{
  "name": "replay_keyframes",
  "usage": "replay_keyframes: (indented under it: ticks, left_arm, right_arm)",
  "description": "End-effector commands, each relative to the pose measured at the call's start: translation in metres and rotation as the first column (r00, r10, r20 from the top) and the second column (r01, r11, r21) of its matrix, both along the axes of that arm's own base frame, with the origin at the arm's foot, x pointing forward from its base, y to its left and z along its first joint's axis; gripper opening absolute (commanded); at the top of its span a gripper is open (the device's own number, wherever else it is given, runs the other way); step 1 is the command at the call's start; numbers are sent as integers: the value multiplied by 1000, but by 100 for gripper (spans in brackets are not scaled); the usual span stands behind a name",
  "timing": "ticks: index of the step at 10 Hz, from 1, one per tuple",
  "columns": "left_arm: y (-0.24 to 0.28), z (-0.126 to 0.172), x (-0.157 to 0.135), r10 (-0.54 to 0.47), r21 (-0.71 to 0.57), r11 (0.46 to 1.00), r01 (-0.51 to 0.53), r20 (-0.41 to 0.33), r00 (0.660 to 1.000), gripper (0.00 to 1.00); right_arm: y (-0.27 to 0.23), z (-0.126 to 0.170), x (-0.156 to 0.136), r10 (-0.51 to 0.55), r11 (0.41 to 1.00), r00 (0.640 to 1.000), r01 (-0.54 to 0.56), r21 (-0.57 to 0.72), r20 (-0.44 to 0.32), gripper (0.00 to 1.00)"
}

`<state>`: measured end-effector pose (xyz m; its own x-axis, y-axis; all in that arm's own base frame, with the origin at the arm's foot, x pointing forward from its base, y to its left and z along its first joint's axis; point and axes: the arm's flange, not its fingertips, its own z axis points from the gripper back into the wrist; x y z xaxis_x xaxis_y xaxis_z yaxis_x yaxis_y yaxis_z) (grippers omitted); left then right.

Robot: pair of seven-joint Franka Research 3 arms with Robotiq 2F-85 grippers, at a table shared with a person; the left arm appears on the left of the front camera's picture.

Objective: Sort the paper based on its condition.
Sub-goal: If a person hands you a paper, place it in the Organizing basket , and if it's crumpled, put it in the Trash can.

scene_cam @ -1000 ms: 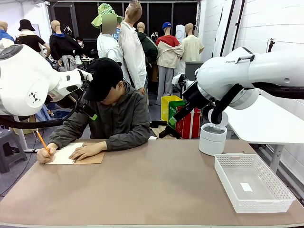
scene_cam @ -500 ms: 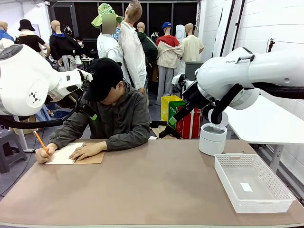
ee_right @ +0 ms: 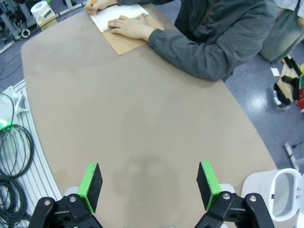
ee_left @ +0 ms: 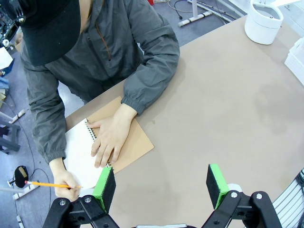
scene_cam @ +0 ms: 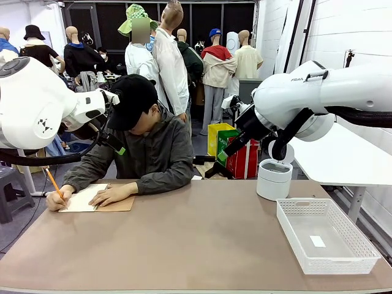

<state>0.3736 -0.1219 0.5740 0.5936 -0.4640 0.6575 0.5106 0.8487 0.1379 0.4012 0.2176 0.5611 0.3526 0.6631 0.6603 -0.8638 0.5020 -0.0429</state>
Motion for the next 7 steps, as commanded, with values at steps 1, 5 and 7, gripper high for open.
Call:
replay_keyframes:
  ticks: [1,5,7]
  left_arm:
    - [1,1,0,-2,-1,1000,2,1,1000,100]
    - [1,1,0,-2,-1,1000,2,1,1000,100]
    - [1,1,0,-2,-1,1000,2,1,1000,100]
  right_arm:
    - [0,0,0,-8,1000,1000,8,1,-2,100]
    - [0,0,0,-8,1000,1000,8,1,-2,100]
    - [0,0,0,-8,1000,1000,8,1,-2,100]
